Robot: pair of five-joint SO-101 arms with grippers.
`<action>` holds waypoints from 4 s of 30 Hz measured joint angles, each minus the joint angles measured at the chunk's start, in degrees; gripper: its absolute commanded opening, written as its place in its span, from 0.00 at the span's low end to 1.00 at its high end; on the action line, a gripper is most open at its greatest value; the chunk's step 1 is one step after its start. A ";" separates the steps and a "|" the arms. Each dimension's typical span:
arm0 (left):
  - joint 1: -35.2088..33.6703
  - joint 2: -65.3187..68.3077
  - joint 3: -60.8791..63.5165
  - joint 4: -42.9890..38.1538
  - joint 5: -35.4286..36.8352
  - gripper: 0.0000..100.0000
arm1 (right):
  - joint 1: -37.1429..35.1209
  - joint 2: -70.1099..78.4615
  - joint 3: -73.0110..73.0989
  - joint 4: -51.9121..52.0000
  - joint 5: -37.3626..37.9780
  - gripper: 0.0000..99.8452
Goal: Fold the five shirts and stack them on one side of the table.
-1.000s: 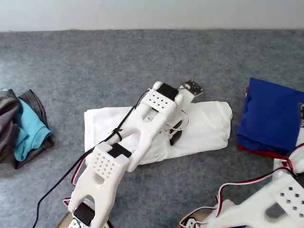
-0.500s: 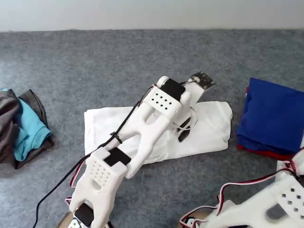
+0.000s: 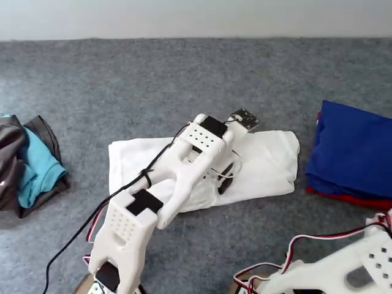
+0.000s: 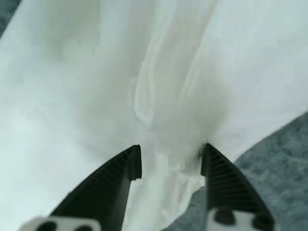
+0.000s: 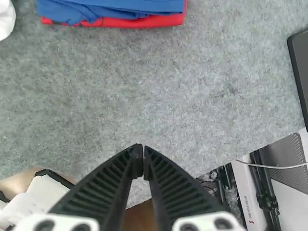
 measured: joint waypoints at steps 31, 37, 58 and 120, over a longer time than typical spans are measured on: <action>-41.49 -34.46 37.54 -7.47 -3.34 0.25 | -0.26 0.00 0.00 0.00 0.26 0.01; -43.34 -26.37 41.14 -15.82 -4.04 0.25 | -0.26 0.00 0.00 0.00 0.35 0.01; -45.45 1.85 9.58 -2.11 -4.13 0.01 | -0.18 0.00 0.00 0.00 0.35 0.01; 1.23 -14.33 -2.81 -6.24 5.01 0.21 | -3.60 0.00 4.31 0.00 0.35 0.01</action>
